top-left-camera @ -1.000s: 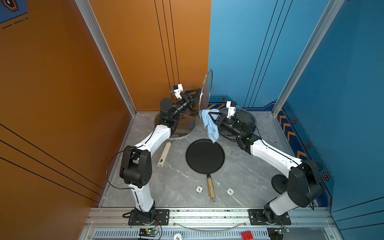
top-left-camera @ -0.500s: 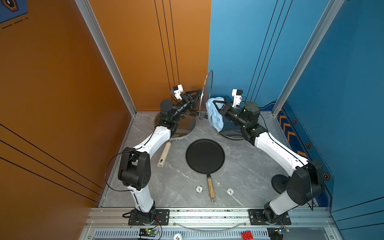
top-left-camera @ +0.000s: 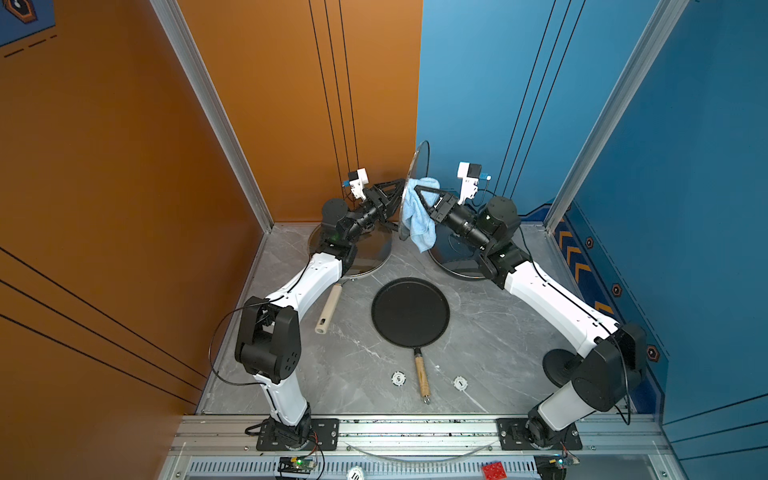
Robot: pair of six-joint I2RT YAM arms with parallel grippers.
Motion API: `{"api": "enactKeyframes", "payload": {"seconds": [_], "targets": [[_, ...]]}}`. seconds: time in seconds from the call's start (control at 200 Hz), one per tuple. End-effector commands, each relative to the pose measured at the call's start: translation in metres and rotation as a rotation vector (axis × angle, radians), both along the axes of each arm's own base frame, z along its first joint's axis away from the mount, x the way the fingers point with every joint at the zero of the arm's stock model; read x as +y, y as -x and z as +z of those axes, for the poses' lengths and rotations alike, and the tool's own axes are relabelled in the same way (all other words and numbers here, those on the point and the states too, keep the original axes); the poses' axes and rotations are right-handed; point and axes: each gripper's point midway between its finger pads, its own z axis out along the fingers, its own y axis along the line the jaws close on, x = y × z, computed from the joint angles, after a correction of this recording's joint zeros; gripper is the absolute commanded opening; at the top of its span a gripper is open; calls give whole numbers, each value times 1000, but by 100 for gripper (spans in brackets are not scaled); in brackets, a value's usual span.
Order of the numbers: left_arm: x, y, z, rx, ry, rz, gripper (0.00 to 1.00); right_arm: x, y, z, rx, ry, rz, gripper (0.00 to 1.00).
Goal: Wipe the pot lid with a cloth
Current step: Wipe the pot lid.
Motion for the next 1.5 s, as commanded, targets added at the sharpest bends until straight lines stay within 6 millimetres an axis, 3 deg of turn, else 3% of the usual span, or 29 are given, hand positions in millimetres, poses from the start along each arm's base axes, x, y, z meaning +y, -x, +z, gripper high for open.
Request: {"api": "enactKeyframes", "payload": {"seconds": [0.0, 0.08, 0.23, 0.285, 0.385, 0.51, 0.596, 0.676, 0.806, 0.961, 1.136, 1.216, 1.291, 1.331, 1.496], "targets": [[13, 33, 55, -166, 49, 29, 30, -7, -20, -64, 136, 86, -65, 5], [13, 31, 50, -157, 35, 37, 30, -13, -24, -78, 178, 93, -73, 4], [12, 29, 42, -146, 18, 47, 30, -38, -25, -68, 155, 184, -157, 4], [12, 28, 39, -143, 4, 55, 30, -51, -24, -59, 135, 225, -191, 5], [7, 29, 30, -137, -67, 70, 29, -79, -16, -25, 69, 263, -247, 5], [-9, 39, 9, -131, -306, 117, 30, -106, 13, 25, -58, 349, -313, 6], [-12, 46, -10, -131, -551, 193, 32, -120, 32, 44, -106, 397, -353, 6], [-12, 53, -24, -141, -745, 241, 34, -133, 44, 49, -110, 423, -388, 6], [-11, 63, -47, -143, -963, 284, 33, -146, 59, 41, -76, 459, -408, 6], [9, 62, -79, -97, -1192, 414, 33, -128, 71, 31, -31, 423, -307, 6], [40, 61, -96, -52, -1350, 562, 32, -70, 84, -4, 20, 420, -138, 7], [41, 59, -93, -60, -1377, 593, 32, -37, 91, -19, 51, 420, -13, 7], [38, 55, -88, -83, -1405, 613, 32, -18, 98, -32, 59, 477, 36, 7], [36, 54, -86, -96, -1416, 620, 32, -14, 100, -38, 63, 510, 40, 7], [29, 55, -67, -151, -1395, 652, 32, -17, 88, -95, 207, 653, 10, 6]]}}
